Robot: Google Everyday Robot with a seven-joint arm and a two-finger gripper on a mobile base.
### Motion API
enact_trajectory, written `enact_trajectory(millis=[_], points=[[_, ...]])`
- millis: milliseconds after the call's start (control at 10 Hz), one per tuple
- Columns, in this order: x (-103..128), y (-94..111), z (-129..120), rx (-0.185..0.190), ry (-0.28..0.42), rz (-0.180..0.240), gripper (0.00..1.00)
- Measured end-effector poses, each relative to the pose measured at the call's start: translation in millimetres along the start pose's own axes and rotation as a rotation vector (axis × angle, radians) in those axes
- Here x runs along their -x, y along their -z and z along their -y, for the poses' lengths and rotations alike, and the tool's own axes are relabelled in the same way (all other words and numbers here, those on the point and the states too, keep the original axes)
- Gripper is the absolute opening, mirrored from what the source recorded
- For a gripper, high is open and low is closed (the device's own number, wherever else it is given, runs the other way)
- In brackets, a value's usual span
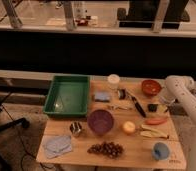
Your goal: Wipe table surface with eraser
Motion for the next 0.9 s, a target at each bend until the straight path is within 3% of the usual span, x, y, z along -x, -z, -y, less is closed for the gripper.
enact_trajectory(millis=[700, 900], points=[[-5, -12, -4, 0.046, -0.009, 0.000, 0.80], [-5, -15, -3, 0.057, -0.012, -0.004, 0.71]])
